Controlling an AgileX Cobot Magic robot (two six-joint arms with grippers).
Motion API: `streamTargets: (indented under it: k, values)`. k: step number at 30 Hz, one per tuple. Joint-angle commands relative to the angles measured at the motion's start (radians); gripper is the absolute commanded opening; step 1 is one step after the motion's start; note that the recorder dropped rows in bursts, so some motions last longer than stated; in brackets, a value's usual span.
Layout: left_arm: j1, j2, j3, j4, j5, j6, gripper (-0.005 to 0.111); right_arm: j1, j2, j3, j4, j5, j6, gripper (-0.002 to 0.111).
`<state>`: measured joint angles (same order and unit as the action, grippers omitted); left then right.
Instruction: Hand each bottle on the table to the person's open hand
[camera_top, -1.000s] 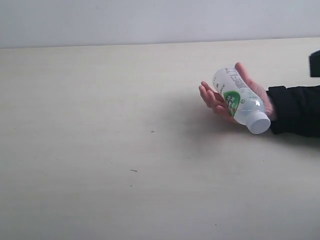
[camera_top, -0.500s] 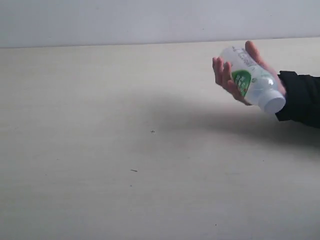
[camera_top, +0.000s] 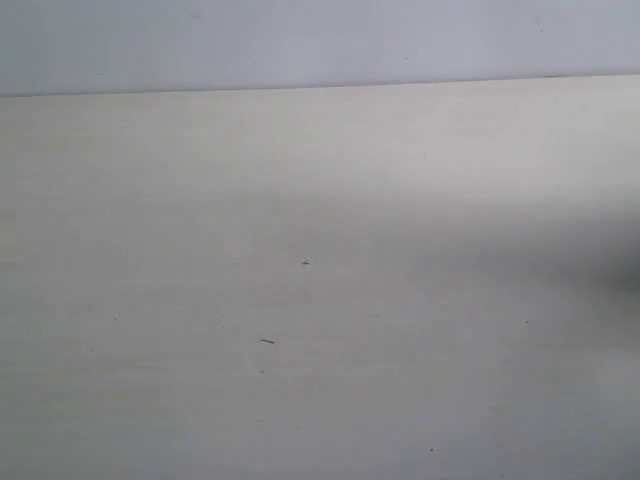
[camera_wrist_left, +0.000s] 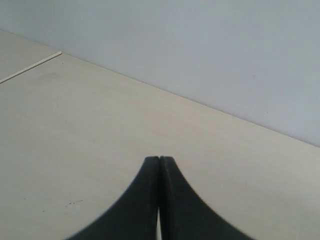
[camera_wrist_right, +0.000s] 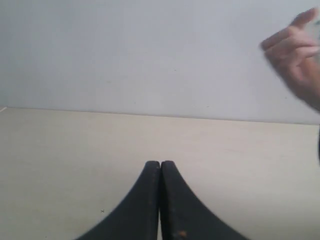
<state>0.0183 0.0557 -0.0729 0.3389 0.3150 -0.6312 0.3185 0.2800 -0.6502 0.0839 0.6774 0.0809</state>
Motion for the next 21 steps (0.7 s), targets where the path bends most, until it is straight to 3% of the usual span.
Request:
streamTargets:
  k: [1,6,13,21]
  values:
    - [0.002,-0.001,0.003,0.001,-0.003,0.003,0.0,-0.005,0.005,0.005,-0.001,-0.013,-0.001,0.0]
    - [0.002,-0.001,0.003,0.001,-0.003,0.003,0.0,-0.007,-0.032,0.04,-0.019,-0.071,-0.016,0.0]
    - [0.002,-0.001,0.003,0.001,-0.003,0.003,0.0,-0.139,-0.226,0.407,-0.084,-0.518,-0.046,0.0]
    - [0.002,-0.001,0.003,0.001,-0.003,0.003,0.0,-0.27,-0.28,0.558,-0.084,-0.531,-0.046,0.0]
